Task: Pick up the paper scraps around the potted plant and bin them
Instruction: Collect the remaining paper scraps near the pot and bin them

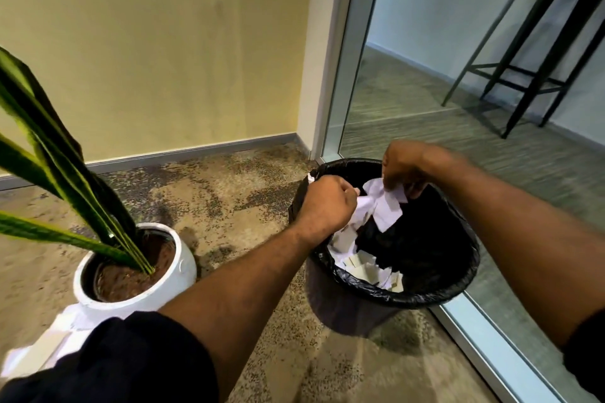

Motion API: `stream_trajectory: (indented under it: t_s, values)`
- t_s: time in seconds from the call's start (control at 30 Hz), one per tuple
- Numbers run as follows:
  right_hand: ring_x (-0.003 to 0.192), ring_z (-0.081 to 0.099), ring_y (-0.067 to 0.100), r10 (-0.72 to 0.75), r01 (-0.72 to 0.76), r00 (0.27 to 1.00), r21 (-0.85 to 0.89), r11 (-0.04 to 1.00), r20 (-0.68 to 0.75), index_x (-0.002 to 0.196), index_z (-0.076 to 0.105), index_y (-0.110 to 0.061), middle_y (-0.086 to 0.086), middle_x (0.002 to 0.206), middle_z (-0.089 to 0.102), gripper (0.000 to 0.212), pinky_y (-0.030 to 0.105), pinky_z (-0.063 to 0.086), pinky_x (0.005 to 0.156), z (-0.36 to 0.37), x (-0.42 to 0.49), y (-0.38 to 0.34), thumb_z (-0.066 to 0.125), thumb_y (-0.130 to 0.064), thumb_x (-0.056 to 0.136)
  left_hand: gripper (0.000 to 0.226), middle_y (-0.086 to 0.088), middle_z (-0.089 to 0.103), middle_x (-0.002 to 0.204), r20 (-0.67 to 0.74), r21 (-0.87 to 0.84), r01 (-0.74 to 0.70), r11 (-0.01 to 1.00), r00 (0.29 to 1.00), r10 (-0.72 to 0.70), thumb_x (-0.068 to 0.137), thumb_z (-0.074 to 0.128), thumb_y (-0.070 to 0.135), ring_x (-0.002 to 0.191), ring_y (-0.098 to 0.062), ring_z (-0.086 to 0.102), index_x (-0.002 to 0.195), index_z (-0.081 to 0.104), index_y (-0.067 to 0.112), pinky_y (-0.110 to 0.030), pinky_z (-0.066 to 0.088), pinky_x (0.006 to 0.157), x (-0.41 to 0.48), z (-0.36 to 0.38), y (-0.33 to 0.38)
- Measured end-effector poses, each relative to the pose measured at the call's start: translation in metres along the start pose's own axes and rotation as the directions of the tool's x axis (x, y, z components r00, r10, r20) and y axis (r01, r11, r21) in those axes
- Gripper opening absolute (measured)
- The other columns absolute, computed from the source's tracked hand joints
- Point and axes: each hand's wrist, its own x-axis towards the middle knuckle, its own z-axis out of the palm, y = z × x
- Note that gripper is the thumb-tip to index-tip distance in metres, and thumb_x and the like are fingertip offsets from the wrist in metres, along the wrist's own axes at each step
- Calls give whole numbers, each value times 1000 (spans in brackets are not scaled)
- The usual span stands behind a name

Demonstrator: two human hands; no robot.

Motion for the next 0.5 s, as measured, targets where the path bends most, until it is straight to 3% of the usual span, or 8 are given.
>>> stream_trajectory:
  t_s: [0.17, 0.3, 0.4, 0.5]
  values:
    - [89, 70, 39, -11, 11, 1000, -6, 1000, 0, 102, 67, 9, 29, 94, 69, 22, 49, 59, 78, 3, 4, -6, 67, -4, 84, 25, -6, 73, 108, 16, 0, -42, 999, 999, 42, 97, 52, 18, 98, -18, 67, 112, 71, 10, -15, 44, 81, -1, 4, -1]
    - [80, 72, 37, -46, 45, 998, -21, 999, -50, 96, 69, 8, 27, 86, 71, 17, 49, 60, 75, 4, 3, -17, 66, -2, 83, 26, -3, 72, 112, -38, 0, -73, 997, 997, 73, 96, 52, 15, 95, -10, 65, 115, 70, 12, -1, 38, 73, 2, 0, -3]
    - [77, 73, 33, -94, 92, 993, -32, 995, -66, 91, 70, 5, 24, 84, 72, 14, 47, 60, 76, 4, -2, -34, 68, -5, 83, 26, -2, 72, 110, -93, -26, -79, 997, 993, 77, 95, 53, 14, 96, -13, 67, 115, 69, 14, -20, 52, 88, 2, -9, -5]
    - [71, 73, 31, -173, 173, 980, -5, 985, -101, 86, 68, 2, 20, 78, 72, 11, 46, 61, 71, 5, -12, -61, 71, -8, 82, 24, -1, 73, 103, -160, -62, -92, 994, 984, 81, 94, 55, 11, 85, -10, 68, 114, 69, 13, -24, 57, 81, -1, -24, -10]
